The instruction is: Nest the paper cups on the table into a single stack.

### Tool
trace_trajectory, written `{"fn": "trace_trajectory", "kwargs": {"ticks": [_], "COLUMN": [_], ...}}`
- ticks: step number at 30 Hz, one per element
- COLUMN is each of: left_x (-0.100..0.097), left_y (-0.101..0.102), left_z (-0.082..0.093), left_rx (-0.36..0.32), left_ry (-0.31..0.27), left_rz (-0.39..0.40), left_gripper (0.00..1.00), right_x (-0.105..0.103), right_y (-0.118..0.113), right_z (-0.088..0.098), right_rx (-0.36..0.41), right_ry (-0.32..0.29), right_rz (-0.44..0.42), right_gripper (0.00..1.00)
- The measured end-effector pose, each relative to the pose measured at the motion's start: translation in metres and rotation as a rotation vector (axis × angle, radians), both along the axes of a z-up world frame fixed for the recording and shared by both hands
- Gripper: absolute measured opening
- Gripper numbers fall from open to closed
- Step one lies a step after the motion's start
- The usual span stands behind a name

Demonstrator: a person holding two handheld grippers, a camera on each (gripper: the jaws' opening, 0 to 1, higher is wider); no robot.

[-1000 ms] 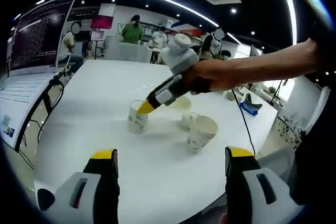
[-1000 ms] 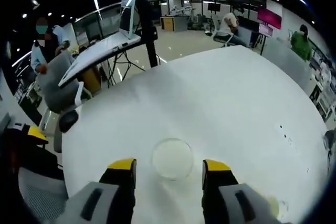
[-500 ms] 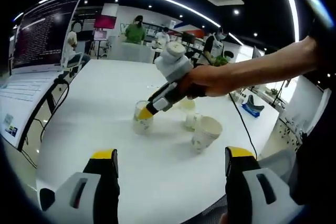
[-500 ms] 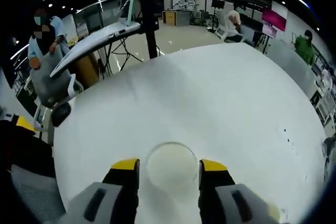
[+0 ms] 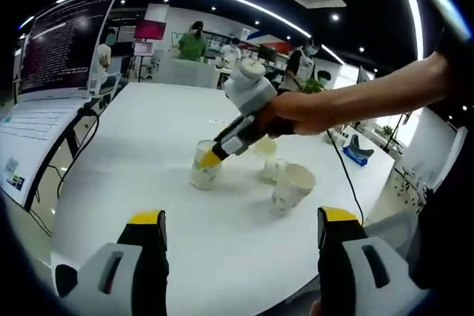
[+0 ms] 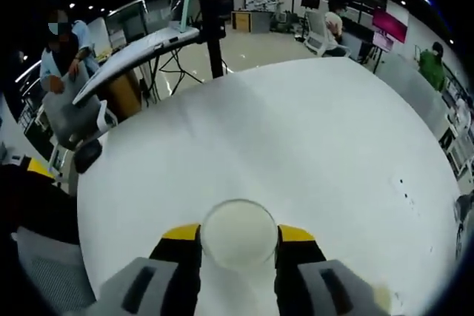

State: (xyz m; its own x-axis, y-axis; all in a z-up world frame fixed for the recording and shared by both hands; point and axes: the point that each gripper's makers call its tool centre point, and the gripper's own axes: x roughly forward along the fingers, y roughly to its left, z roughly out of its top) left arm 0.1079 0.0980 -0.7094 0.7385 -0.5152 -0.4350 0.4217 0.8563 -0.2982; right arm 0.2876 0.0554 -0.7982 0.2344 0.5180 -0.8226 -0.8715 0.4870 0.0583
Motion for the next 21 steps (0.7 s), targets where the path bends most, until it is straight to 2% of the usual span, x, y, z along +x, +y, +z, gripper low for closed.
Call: {"fn": "trace_trajectory", "kwargs": {"ticks": [3,5,9,11,13,21], "left_x": [0.003,0.004,0.007,0.008,0.01,0.017], "left_y": [-0.002,-0.004,-0.009,-0.013,-0.015,-0.026], "left_z": [0.001,0.002,0.005,0.006,0.007,0.006], "left_rx": [-0.005,-0.007,-0.011,-0.01,-0.013,-0.02], "left_ry": [-0.002,-0.004,-0.01,-0.011,-0.013,-0.018], "left_rz": [-0.003,-0.006,-0.018,-0.025,-0.03,-0.067], "left_gripper": [0.82,0.82,0.82,0.82,0.82,0.82], "right_x": [0.003,0.001,0.006,0.0,0.004,-0.005], "right_y": [-0.001,-0.003,-0.007,-0.013,-0.012,-0.035], "right_z": [0.007,0.019,0.028,0.036,0.032,0.047], "right_rx": [0.03,0.037,0.063,0.073,0.078,0.117], "right_ry": [0.008,-0.011,-0.02,-0.027,-0.031,-0.029], "right_rz": [-0.021,-0.02,-0.023,-0.026,-0.028,-0.069], "right_gripper": [0.37,0.37,0.37,0.37,0.37,0.37]}}
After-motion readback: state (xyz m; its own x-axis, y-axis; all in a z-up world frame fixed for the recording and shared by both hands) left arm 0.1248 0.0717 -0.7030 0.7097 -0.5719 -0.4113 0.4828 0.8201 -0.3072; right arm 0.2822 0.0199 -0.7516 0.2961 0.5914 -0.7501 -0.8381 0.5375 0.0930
